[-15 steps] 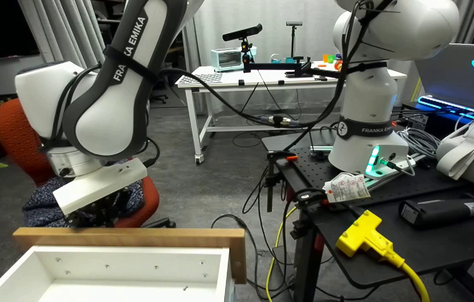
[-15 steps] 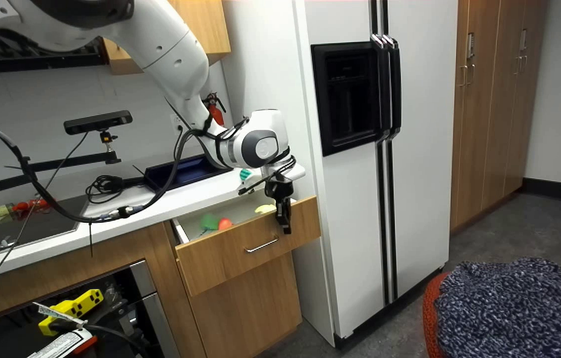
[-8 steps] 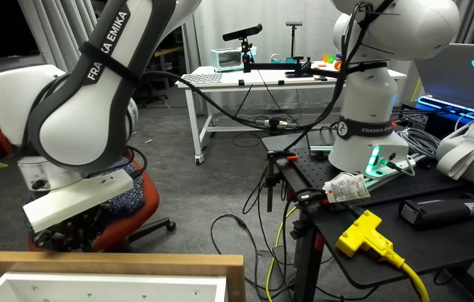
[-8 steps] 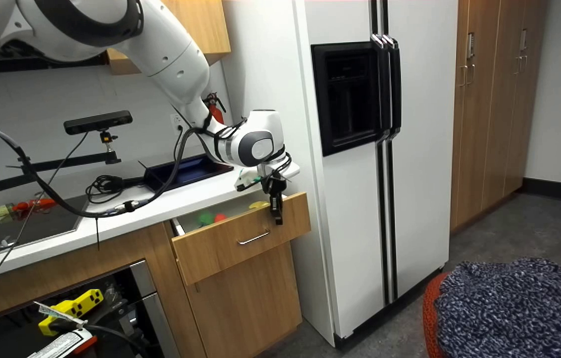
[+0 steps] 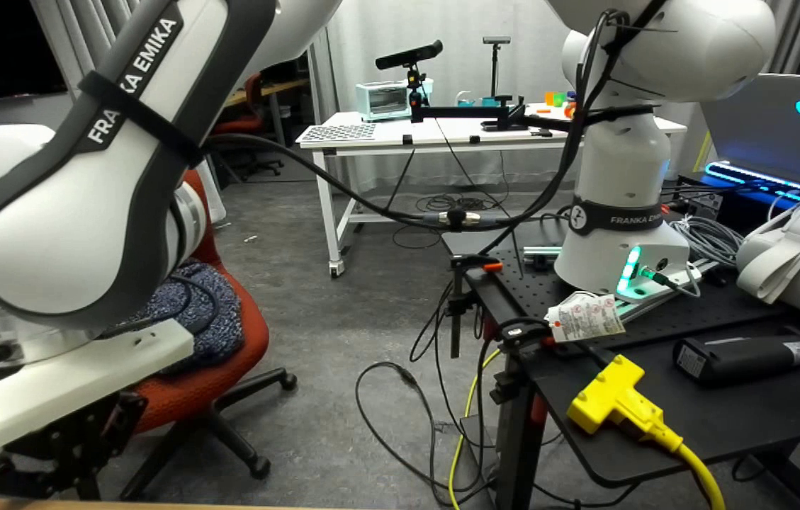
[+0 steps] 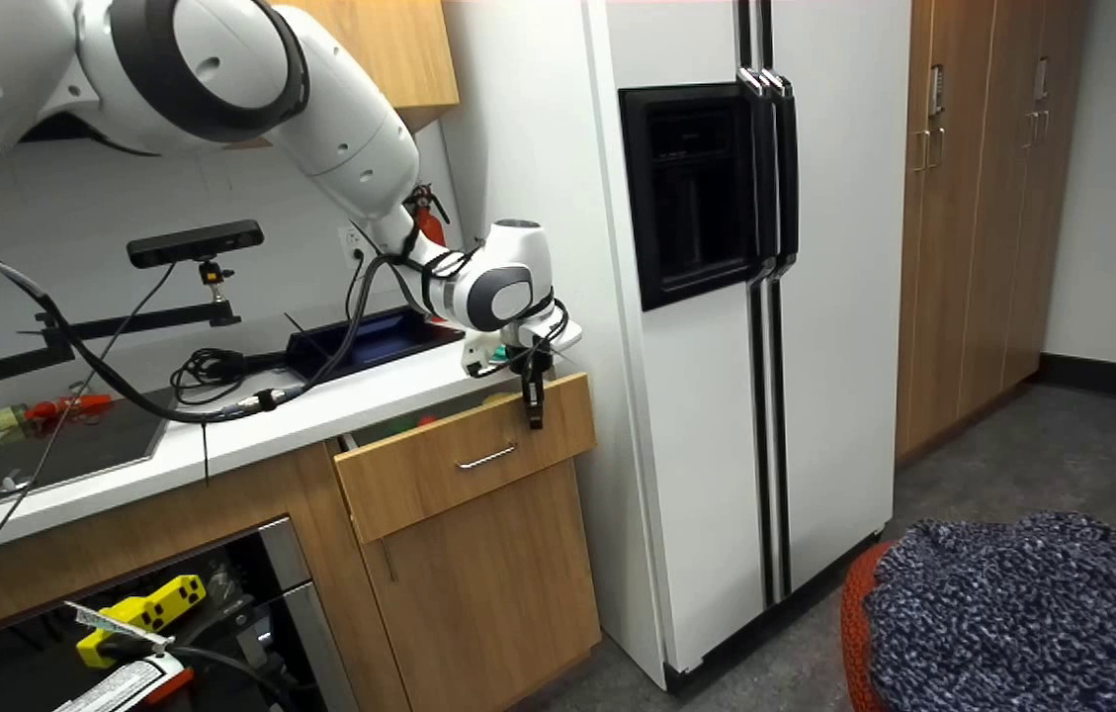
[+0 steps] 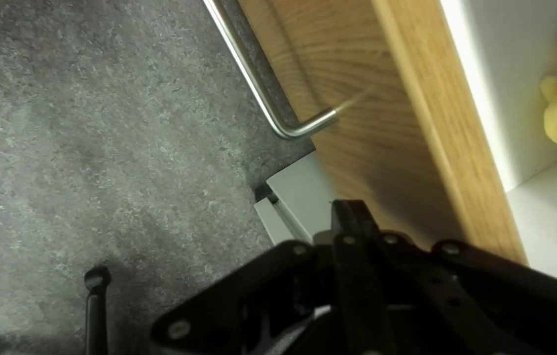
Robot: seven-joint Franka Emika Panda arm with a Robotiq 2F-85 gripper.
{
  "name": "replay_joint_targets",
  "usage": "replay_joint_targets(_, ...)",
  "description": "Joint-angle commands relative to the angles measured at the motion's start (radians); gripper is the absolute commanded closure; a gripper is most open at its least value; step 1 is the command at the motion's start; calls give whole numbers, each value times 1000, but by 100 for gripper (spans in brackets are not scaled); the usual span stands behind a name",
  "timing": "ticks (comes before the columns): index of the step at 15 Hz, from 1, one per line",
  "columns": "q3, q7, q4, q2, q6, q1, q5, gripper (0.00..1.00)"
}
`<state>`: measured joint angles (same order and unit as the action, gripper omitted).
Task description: Open the drawer on the right side of the counter, take the watermelon out of the drawer and place it on the countertop, close the drawer
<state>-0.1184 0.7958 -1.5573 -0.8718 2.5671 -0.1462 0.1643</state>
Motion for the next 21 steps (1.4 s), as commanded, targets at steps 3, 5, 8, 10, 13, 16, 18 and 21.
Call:
replay_joint_targets(3, -47, -107, 176, -98, -43, -24, 63, 100)
replay_joint_targets(5, -69, -138, 221, -120, -43, -26, 83, 100)
replay_joint_targets(8, -85, -180, 261, -139, -54, -28, 108, 100)
replay_joint_targets(10, -91, -202, 276, -145, -52, -24, 125, 100)
replay_joint_targets(13, -85, -219, 285, -136, -49, -27, 145, 100)
replay_joint_targets(16, -65, -228, 263, -110, -41, -35, 133, 100)
replay_joint_targets(18, -43, -231, 239, -83, -44, -45, 116, 100)
replay_joint_targets(21, 13, -219, 193, -25, -71, -73, 75, 100)
